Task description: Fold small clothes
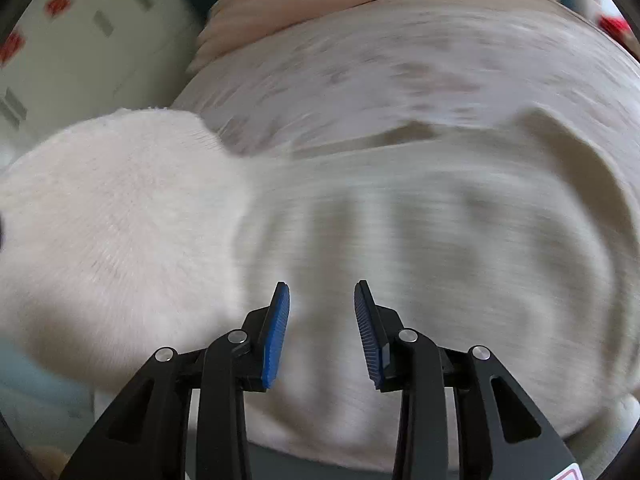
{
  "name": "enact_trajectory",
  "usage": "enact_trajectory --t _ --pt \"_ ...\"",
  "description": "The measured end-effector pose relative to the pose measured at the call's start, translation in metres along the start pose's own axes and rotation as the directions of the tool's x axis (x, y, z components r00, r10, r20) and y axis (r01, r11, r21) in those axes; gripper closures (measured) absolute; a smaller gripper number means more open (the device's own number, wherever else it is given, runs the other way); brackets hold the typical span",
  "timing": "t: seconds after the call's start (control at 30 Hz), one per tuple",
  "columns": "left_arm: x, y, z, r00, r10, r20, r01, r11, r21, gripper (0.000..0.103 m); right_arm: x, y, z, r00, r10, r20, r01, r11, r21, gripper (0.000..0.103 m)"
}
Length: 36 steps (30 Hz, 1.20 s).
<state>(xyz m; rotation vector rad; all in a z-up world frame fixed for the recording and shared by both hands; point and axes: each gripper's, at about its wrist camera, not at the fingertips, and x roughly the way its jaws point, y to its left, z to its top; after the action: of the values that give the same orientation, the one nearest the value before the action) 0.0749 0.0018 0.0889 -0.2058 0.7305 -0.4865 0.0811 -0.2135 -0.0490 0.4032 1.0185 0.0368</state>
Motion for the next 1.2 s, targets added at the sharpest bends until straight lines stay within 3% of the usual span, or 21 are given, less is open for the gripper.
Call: enact_trajectory --t 0.13,0.23,0.33,0.37,0.4,0.47,0.5,0.53,0.63,0.73,0.87,0.93,1.03,1.1,1.13,1.2 --pt "0.037 -0.068 -0.02 0.993 -0.067 -0.095 0.077 0.991 0.109 0.092 -0.051 -0.072 -0.011 0.997 -0.045 0.063 0.039 0.994 0.098 0.069" --pt "0.084 -0.099 -0.056 0.975 -0.049 -0.218 0.087 0.983 0.165 0.09 -0.081 -0.117 -0.024 0.993 -0.076 0.089 0.061 0.985 0.162 0.065" --pt "0.1 -0.101 -0.087 0.958 -0.022 -0.286 0.079 0.978 0.191 0.083 -0.101 -0.146 -0.036 0.993 -0.05 0.108 0.025 0.976 0.218 0.059" --pt "0.096 -0.097 -0.094 0.955 -0.031 -0.294 0.089 0.979 0.186 0.068 -0.105 -0.15 -0.037 0.993 -0.042 0.113 0.016 0.975 0.222 0.054" --pt "0.087 -0.092 -0.1 0.958 -0.037 -0.284 0.093 0.978 0.186 0.049 -0.11 -0.152 -0.039 0.992 -0.025 0.123 -0.003 0.975 0.221 0.05" --pt "0.066 -0.079 -0.104 0.968 -0.045 -0.247 0.097 0.975 0.202 0.035 -0.113 -0.15 -0.037 0.99 0.025 0.137 -0.055 0.974 0.22 0.037" --pt "0.056 -0.072 -0.104 0.976 -0.025 -0.218 0.075 0.972 0.224 0.024 -0.111 -0.145 -0.034 0.987 0.071 0.144 -0.102 0.971 0.218 0.034" --pt "0.043 -0.07 -0.11 0.982 0.008 -0.187 0.04 0.968 0.247 0.02 -0.108 -0.139 -0.03 0.983 0.11 0.145 -0.14 0.966 0.216 0.029" --pt "0.033 -0.048 -0.116 0.981 0.106 -0.162 -0.058 0.96 0.274 0.017 -0.082 -0.116 -0.013 0.978 0.181 0.103 -0.199 0.96 0.198 0.023" --pt "0.046 -0.016 -0.126 0.953 0.197 -0.229 -0.147 0.965 0.218 0.017 -0.046 -0.093 -0.006 0.978 0.209 0.019 -0.208 0.958 0.195 0.023" --pt "0.06 0.016 -0.133 0.934 0.224 -0.277 -0.186 0.97 0.155 0.017 -0.017 -0.073 -0.005 0.962 0.268 -0.047 -0.25 0.94 0.231 0.023" --pt "0.063 0.029 -0.132 0.936 0.213 -0.279 -0.191 0.976 0.104 0.018 -0.007 -0.063 -0.003 0.96 0.27 -0.069 -0.249 0.942 0.224 0.023" --pt "0.068 0.042 -0.132 0.939 0.178 -0.296 -0.176 0.984 0.034 0.042 0.003 -0.048 0.001 0.96 0.268 -0.084 -0.246 0.947 0.206 0.026" --pt "0.073 0.052 -0.132 0.933 0.132 -0.334 -0.143 0.99 -0.006 0.077 0.008 -0.035 0.003 0.963 0.251 -0.093 -0.234 0.958 0.165 0.058" --pt "0.074 0.048 -0.135 0.932 0.117 -0.343 -0.13 0.991 -0.015 0.083 0.009 -0.029 0.006 0.965 0.244 -0.096 -0.229 0.962 0.145 0.077" --pt "0.073 0.044 -0.135 0.932 0.109 -0.347 -0.12 0.993 -0.011 0.093 -0.003 -0.017 0.01 0.97 0.239 -0.051 -0.234 0.968 0.092 0.081"
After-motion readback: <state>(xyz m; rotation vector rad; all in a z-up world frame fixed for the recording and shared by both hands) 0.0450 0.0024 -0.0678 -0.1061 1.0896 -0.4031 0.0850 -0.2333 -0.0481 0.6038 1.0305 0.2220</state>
